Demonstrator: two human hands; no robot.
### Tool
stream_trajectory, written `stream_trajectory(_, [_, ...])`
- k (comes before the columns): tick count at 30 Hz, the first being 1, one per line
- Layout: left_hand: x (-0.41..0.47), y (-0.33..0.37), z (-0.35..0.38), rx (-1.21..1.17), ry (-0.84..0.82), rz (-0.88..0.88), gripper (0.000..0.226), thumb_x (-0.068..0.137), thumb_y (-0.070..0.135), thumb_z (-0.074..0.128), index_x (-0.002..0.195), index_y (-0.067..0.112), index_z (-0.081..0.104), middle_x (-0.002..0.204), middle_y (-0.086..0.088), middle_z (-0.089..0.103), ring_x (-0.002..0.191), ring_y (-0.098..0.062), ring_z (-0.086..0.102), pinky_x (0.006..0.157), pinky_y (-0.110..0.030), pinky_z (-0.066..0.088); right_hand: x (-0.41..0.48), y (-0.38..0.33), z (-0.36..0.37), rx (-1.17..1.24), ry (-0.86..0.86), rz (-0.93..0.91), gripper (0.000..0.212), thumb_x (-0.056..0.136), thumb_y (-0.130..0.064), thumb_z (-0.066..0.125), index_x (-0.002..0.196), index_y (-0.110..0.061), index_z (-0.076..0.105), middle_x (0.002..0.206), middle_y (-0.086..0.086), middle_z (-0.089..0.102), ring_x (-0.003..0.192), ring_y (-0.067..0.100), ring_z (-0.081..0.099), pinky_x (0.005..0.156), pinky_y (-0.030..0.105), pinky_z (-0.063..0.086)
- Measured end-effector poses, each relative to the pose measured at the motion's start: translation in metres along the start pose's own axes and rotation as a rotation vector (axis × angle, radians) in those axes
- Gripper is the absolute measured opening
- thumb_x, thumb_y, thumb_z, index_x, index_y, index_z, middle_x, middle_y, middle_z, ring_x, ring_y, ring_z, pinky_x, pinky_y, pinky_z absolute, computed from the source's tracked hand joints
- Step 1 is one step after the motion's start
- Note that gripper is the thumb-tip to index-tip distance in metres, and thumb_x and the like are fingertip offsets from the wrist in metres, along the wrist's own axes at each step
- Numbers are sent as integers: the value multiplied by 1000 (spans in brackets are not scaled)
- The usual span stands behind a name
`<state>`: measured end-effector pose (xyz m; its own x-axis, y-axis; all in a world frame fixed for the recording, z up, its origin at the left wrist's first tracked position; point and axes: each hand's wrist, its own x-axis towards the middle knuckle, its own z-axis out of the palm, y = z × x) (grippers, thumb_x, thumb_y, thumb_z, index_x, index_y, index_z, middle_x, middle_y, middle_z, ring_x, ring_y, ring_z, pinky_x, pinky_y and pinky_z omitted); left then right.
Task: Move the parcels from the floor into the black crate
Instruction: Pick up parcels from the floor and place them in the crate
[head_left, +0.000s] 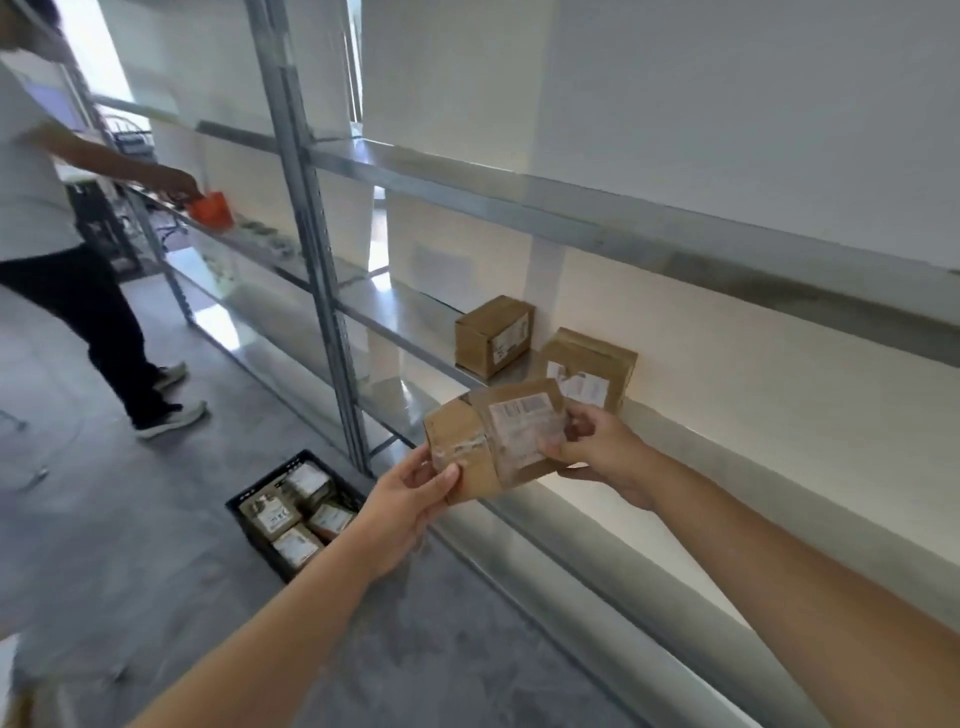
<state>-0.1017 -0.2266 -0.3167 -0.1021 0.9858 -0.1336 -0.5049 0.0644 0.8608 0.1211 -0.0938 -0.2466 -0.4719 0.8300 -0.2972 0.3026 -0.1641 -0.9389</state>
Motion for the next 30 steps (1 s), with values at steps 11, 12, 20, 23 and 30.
stream_trajectory(11, [6, 47, -83, 300, 722, 282, 13, 95, 12, 63, 102, 22, 62, 104, -9, 76, 90, -25, 73, 74, -31, 60, 119, -41, 109, 66, -217, -143, 49, 85, -2, 73, 127, -17, 54, 118, 9, 63, 104, 26, 67, 72, 34, 62])
stream_trajectory(12, [10, 53, -87, 294, 741, 281, 11, 95, 15, 63, 105, 19, 61, 104, -11, 75, 90, -26, 73, 74, -32, 60, 129, -45, 115, 92, -231, -143, 45, 86, -2, 71, 125, -18, 56, 116, 9, 64, 101, 25, 68, 69, 32, 62])
stream_trajectory(20, [52, 88, -94, 198, 829, 244, 62, 68, 50, 76, 116, 17, 55, 104, -14, 75, 97, -29, 73, 83, -35, 59, 212, -62, 137, 204, -368, -115, 32, 90, -3, 63, 105, -32, 60, 111, 2, 65, 101, 25, 67, 77, 42, 62])
stream_trajectory(23, [67, 90, -97, 104, 821, 260, 56, 75, 36, 77, 120, 14, 52, 109, -14, 74, 98, -29, 73, 73, -27, 61, 235, -63, 140, 217, -399, -128, 31, 90, -3, 61, 103, -31, 64, 103, -1, 69, 96, 22, 69, 72, 38, 62])
stream_trajectory(30, [71, 91, -122, 37, 839, 284, 56, 81, 30, 76, 127, 15, 49, 112, -14, 73, 102, -29, 72, 77, -28, 61, 270, -59, 167, 160, -480, -124, 29, 92, -3, 59, 104, -29, 64, 82, -15, 74, 83, 9, 74, 68, 33, 61])
